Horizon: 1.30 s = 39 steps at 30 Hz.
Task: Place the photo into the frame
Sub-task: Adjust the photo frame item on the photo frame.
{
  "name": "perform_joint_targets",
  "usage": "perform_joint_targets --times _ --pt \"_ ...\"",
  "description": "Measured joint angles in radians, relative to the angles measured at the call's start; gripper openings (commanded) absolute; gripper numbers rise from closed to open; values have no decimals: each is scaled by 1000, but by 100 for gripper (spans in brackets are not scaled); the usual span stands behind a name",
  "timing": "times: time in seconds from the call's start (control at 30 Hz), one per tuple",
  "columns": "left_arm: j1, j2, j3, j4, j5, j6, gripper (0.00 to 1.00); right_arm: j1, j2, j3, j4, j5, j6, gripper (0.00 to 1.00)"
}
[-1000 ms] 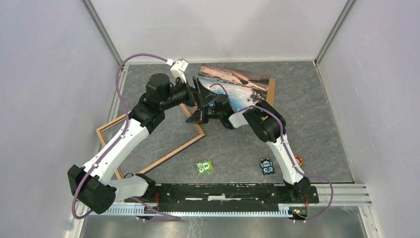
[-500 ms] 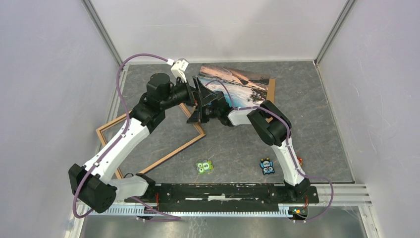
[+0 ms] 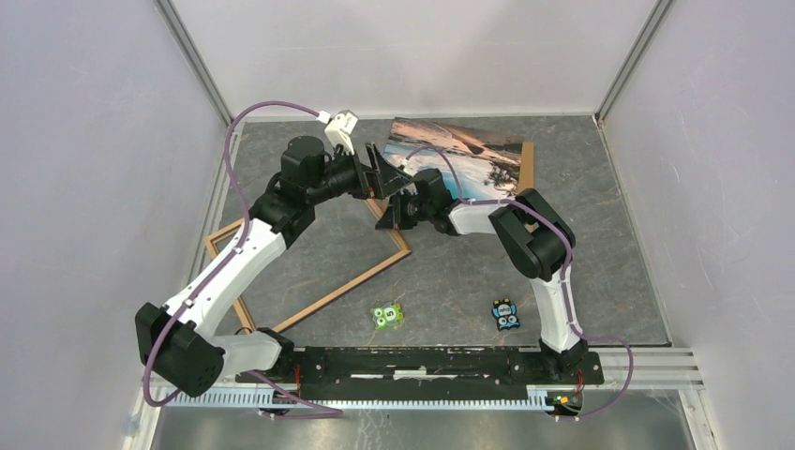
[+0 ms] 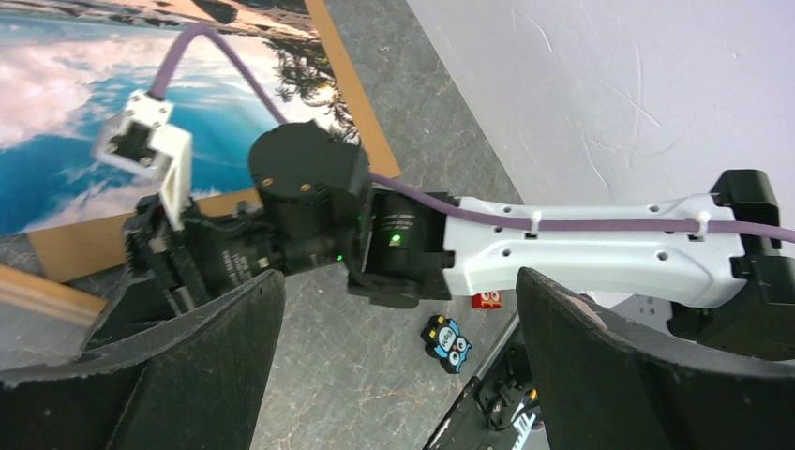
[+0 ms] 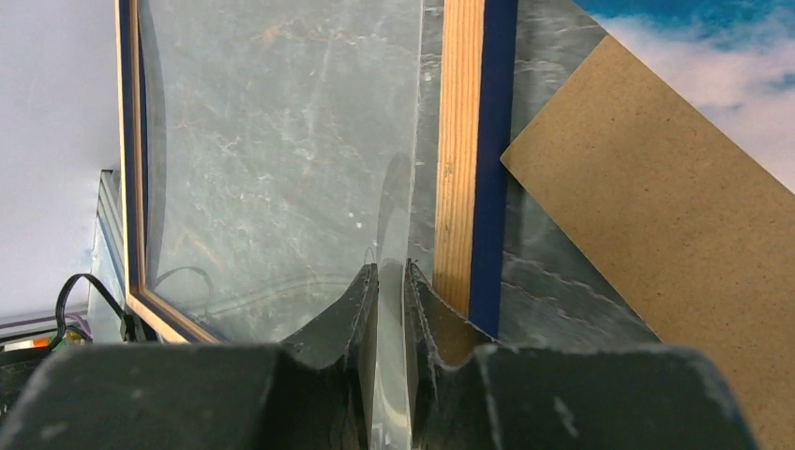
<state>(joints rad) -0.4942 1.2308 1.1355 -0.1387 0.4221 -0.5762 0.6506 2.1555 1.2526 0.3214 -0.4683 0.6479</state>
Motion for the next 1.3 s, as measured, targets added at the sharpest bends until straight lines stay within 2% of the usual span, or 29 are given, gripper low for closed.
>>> perform_joint_targets --times 0.27,0.47,0.57,0.7,0.93,1.1,1.3 --pt "56 49 5 -29 -6 9 100 -40 -14 -20 15 -45 -39 33" --pt "99 47 45 -186 -166 59 100 -44 -14 -35 67 -102 -42 46" --pt "205 -39 -26 -236 -223 57 100 -45 -13 -34 75 -132 -43 52" --pt "401 -172 -136 -343 -360 48 100 -47 -5 -26 85 -171 -41 54" --pt "581 -258 -285 -423 -652 -29 100 -51 13 -5 93 -216 -31 61" --pt "653 -269 -432 -406 -792 -116 100 -50 13 -5 92 -216 -24 57" --pt "668 -278 -454 -396 -884 -124 100 -46 14 14 45 -199 -19 54"
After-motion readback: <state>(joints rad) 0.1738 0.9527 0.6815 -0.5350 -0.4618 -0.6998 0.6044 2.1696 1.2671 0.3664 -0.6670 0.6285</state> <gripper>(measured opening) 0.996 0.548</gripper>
